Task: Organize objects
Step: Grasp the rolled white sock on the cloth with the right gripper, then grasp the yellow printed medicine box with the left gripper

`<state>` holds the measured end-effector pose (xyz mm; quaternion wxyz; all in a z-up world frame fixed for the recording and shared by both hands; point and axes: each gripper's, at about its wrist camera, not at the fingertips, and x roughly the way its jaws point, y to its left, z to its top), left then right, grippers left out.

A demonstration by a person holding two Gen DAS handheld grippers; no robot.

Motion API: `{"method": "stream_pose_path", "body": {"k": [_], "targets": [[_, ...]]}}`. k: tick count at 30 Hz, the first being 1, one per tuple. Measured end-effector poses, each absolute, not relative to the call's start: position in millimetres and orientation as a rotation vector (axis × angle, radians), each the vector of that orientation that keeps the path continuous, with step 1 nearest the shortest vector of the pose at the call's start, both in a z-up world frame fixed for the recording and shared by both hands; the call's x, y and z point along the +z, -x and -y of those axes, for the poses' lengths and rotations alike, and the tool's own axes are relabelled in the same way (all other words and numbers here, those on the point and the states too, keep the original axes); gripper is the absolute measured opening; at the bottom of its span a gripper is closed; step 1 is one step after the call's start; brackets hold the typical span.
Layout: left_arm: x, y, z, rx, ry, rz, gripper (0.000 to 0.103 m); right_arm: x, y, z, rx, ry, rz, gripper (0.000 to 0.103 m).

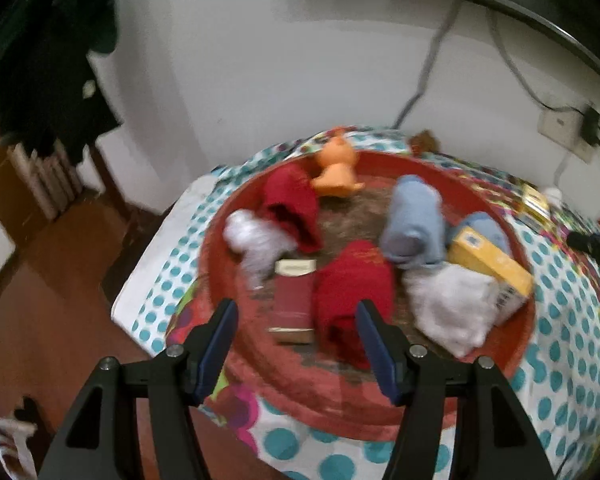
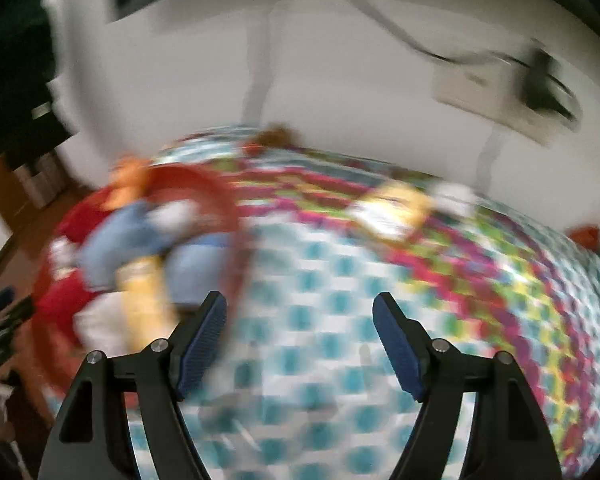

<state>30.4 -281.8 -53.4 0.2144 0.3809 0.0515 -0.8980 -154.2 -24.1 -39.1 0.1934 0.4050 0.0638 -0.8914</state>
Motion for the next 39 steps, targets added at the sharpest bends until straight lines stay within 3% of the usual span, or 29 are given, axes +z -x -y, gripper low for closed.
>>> {"method": "stream_pose_path", "body": {"k": [8, 21, 23, 25, 32, 36, 39], "targets": [[-45.3, -24.1, 238.9, -2.594, -1.057, 0.042, 0.066, -56.3, 245.0, -56.8, -2.664, -1.222, -0.026, 0.073], [-8.0, 44.9, 179.2, -2.728, -1.068, 0.134, 0.071, -93.6, 358.5, -43.2, -2.649, -1.271, 0.066, 0.073], [-12.1, 61.2, 165.4, -2.746, -1.095, 0.154, 0.071, -98.7, 364.5, -38.9, -2.639, -1.273, 0.036, 0.068], [-16.4, 75.2, 151.9, -2.764, -1.120, 0.187, 0.071, -103.9, 365.8, -37.2, -2.597, -1.272, 0.043, 0.055], [-31.0, 129.1, 100.9, -2.868, -1.201, 0.284, 0.071, -101.3, 326.6, -60.3, -2.546, -1.255, 0.043, 0.052], [-49.6, 165.5, 75.5, -2.890, -1.259, 0.453, 0.072, -104.4, 280.6, -90.4, -2.548, -1.272, -0.002, 0.052], [-62.3, 199.4, 69.7, -2.928, -1.406, 0.421, 0.072, -104.3, 244.9, -108.2, -2.565, -1.269, -0.068, 0.052]]}}
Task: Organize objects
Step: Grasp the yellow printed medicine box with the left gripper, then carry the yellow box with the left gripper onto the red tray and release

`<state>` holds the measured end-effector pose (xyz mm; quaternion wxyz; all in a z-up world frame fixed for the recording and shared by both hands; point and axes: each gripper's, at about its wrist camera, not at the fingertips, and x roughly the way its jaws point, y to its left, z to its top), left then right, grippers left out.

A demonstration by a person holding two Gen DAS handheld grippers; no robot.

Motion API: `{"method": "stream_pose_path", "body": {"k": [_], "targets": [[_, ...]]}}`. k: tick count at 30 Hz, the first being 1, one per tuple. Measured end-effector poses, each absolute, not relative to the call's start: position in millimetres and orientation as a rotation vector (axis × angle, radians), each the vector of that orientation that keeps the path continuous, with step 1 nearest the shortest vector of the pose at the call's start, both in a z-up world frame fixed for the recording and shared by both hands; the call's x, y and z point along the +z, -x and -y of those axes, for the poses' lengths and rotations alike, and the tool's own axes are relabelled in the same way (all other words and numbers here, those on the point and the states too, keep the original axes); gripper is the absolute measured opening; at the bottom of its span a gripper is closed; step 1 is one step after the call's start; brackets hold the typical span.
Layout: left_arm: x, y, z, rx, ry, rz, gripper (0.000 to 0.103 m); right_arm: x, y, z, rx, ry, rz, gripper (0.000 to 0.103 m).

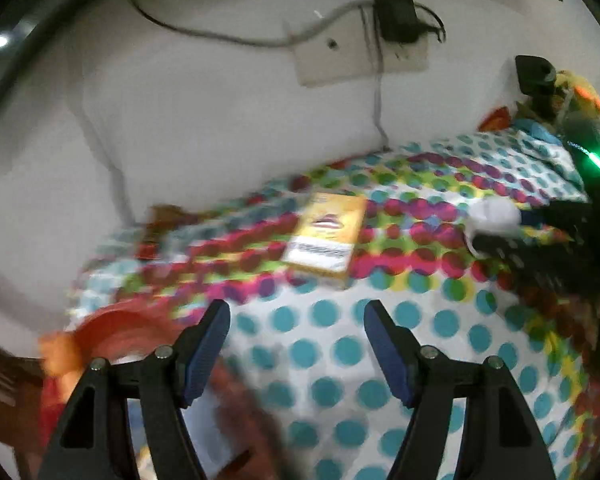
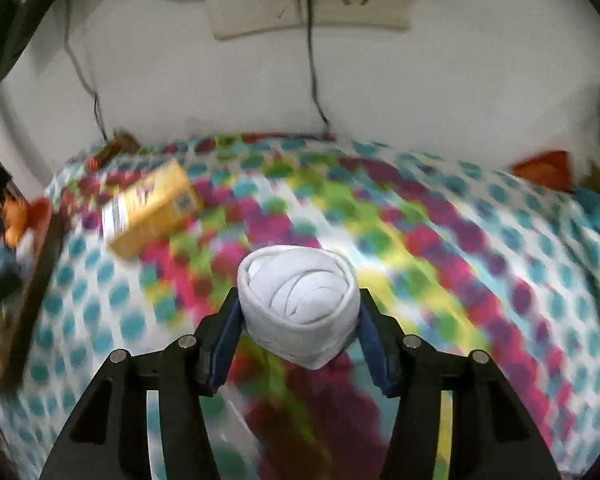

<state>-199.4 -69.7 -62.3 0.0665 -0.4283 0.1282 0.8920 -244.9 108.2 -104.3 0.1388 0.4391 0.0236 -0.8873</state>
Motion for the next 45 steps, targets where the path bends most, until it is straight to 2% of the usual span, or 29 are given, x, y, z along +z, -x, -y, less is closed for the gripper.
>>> {"method": "stream_pose_path", "body": {"k": [3, 10, 18, 23, 28, 29, 31, 45], "targets": [[-73.5, 228.0, 64.9, 2.604, 1.359, -0.327, 0.072, -110.1, 223.7, -123.4, -2.572, -1.249, -0.093, 0.052], [-84.5, 270.1, 51.5, 2.555, 1.408, -0.416, 0.072, -110.7, 221.8, -123.1, -2.587, -1.263, -0.169, 0.054], [-95.7, 302.1, 48.8, 2.481, 1.489, -0.492, 0.072, -110.1, 224.0, -121.8, -2.580, -1.262, -0.154, 0.055], [-111.0, 316.6, 53.9, 2.451, 1.576, -0.429, 0.072, -110.7, 223.8, -121.0, -2.582, -1.263, -0.161, 0.056], [-116.6, 313.7, 56.9, 2.468, 1.573, -0.360, 0.071, -110.7, 224.0, -120.4, -2.583, -1.263, -0.162, 0.056], [-117.4, 312.7, 58.0, 2.466, 1.582, -0.342, 0.069, -110.6, 223.9, -120.0, -2.584, -1.264, -0.164, 0.056], [-115.7, 310.1, 60.8, 2.479, 1.591, -0.301, 0.057, -110.5, 224.0, -119.9, -2.584, -1.264, -0.163, 0.056], [-88.7, 249.0, 62.3, 2.604, 1.599, -0.330, 0.055, -110.3, 223.3, -118.7, -2.586, -1.264, -0.162, 0.056]]}}
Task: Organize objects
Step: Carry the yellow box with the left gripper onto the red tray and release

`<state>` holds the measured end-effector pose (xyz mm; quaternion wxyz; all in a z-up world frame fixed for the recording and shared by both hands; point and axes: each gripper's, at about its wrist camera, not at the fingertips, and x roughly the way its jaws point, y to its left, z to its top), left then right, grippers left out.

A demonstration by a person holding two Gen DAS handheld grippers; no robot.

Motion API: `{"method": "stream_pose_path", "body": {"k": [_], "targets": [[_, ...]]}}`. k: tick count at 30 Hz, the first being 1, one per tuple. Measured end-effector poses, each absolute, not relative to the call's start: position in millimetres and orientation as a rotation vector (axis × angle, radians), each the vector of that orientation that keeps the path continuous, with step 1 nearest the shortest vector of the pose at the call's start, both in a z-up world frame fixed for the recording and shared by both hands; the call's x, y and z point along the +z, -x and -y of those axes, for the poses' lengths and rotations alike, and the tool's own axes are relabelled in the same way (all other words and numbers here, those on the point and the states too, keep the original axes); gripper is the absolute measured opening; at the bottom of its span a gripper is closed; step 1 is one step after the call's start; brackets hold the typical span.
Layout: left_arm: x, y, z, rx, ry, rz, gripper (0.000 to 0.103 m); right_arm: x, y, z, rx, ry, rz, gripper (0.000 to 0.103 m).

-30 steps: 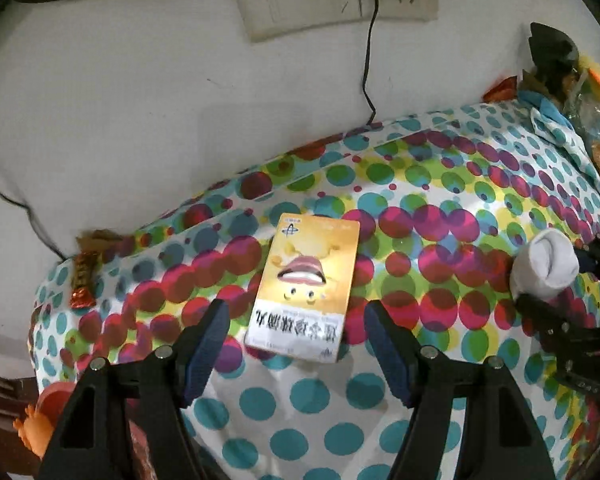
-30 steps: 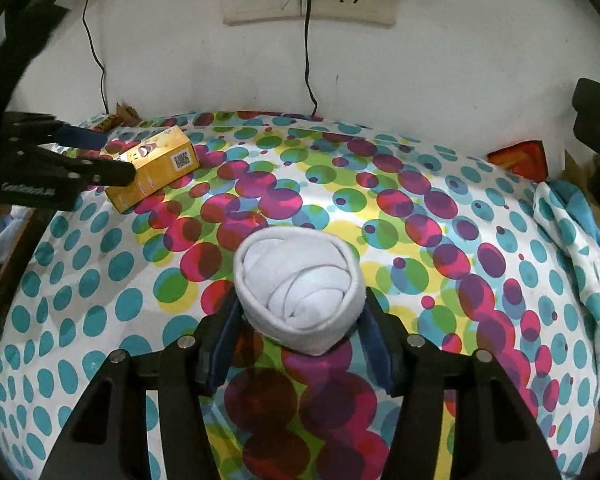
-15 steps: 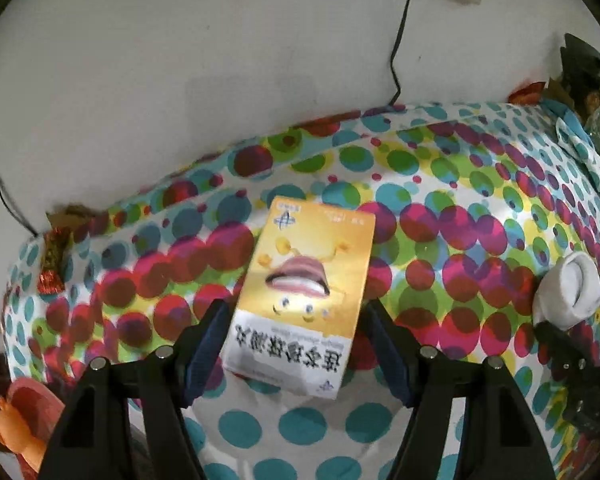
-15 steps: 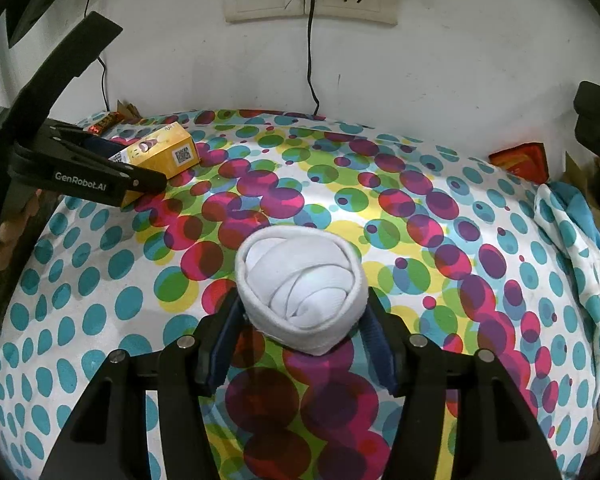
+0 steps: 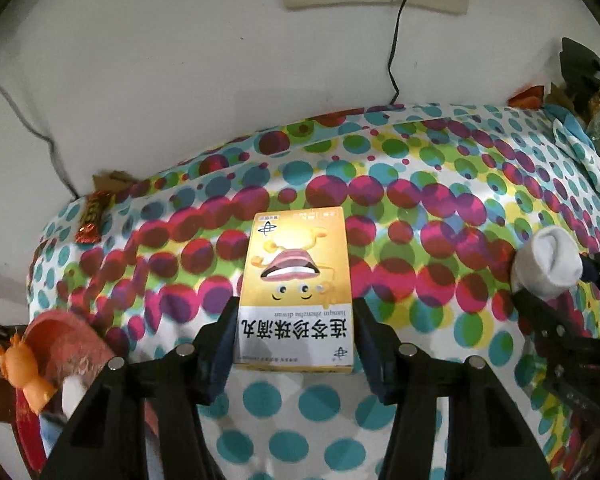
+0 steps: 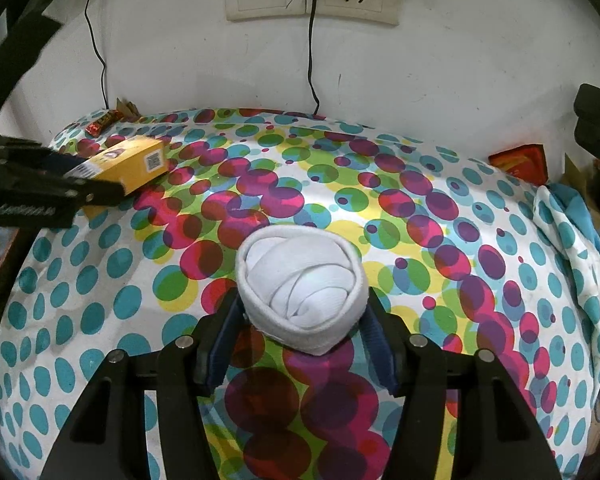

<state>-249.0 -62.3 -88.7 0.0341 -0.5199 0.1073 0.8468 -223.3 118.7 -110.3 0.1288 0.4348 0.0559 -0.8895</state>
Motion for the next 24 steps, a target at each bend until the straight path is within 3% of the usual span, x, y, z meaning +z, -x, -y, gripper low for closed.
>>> {"method": "stream_pose_path", "body": {"k": [24], "targets": [[-63.1, 129.0, 75.2, 2.725, 1.551, -0.259, 0.055, -109.6, 222.3, -117.3, -2.590, -1.272, -0.168, 0.056]]}}
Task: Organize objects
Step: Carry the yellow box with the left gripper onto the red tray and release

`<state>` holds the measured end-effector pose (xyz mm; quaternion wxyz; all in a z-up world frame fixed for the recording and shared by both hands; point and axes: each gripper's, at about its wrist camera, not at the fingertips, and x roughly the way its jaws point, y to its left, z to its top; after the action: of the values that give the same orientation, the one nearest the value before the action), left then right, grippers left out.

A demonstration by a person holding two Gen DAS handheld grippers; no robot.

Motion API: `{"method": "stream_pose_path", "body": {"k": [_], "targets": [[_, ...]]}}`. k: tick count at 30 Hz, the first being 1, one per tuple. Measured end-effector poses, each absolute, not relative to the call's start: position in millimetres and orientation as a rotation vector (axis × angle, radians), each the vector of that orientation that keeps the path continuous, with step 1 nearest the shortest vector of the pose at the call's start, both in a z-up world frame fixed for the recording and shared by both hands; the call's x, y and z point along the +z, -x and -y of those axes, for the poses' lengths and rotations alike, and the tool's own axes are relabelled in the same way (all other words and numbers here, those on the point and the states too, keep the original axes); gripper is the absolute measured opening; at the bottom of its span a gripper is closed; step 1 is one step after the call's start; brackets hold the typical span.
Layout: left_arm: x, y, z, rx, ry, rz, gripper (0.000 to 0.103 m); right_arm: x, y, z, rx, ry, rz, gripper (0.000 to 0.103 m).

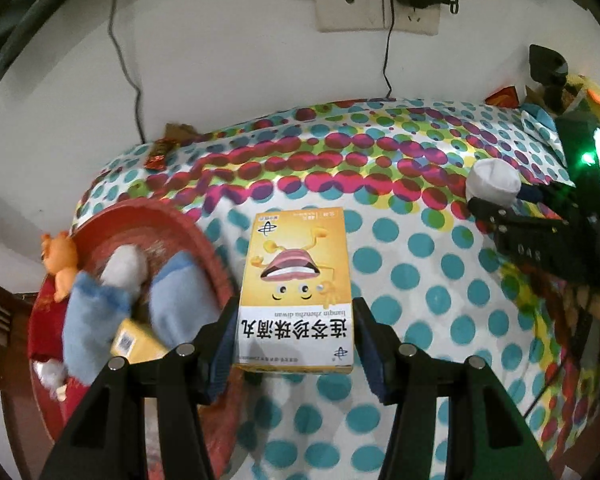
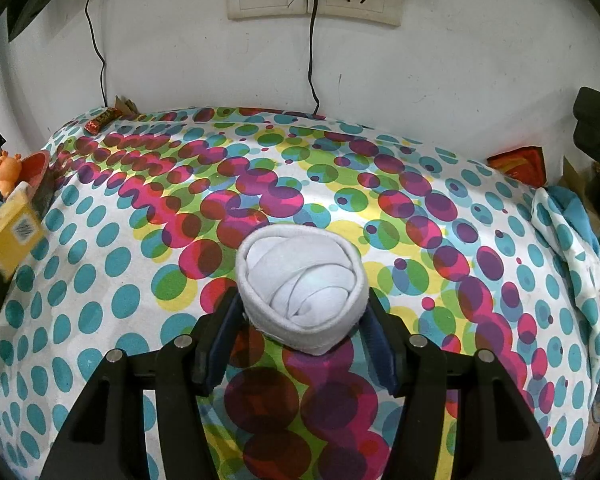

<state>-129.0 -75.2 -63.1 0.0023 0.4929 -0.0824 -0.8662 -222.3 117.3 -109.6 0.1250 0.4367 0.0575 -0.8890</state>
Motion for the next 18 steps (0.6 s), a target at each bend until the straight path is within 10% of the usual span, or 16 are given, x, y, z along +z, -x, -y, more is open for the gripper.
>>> {"method": "stream_pose_path", "body": {"k": [18], "targets": [[-42.5, 74.9, 205.6, -2.582, -1.435, 0.035, 0.055, -108.9, 223.6, -117.3, -2.608, -1.280, -0.181, 0.057]]}}
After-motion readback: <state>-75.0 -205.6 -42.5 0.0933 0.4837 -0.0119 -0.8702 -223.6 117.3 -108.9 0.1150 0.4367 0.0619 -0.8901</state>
